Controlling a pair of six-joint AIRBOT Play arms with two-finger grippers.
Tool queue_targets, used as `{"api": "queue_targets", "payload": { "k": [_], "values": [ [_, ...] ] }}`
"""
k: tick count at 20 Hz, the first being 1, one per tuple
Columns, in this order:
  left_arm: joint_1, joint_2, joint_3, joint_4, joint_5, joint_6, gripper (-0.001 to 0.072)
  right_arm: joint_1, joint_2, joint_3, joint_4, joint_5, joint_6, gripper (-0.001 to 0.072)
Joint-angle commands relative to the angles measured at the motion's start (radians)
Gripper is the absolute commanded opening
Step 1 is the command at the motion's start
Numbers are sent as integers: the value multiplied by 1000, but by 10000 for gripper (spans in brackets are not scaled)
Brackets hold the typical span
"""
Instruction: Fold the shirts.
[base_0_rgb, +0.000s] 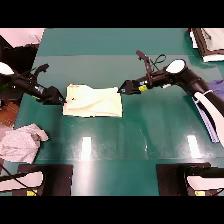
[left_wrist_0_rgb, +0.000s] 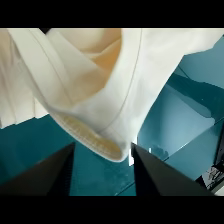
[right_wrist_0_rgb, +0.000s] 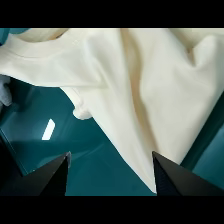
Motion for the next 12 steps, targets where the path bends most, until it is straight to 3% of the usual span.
{"api": "queue_targets", "payload": {
  "k": [1,4,5,6,12],
  "values": [
    [-53,28,-77,-12,67,39,431,-5,21,-68,2,-32,0,574],
    [-109,28,-81,3,118,46,428,-5,21,-67,3,-22,0,574],
    [-116,28,-81,12,118,42,319,-5,21,-67,5,-18,0,574],
    [-116,28,-80,24,105,55,32,-5,21,-67,11,-8,0,574],
    [-84,135,-71,307,-17,50,24,-5,21,-67,9,89,2,573]
  ]
}}
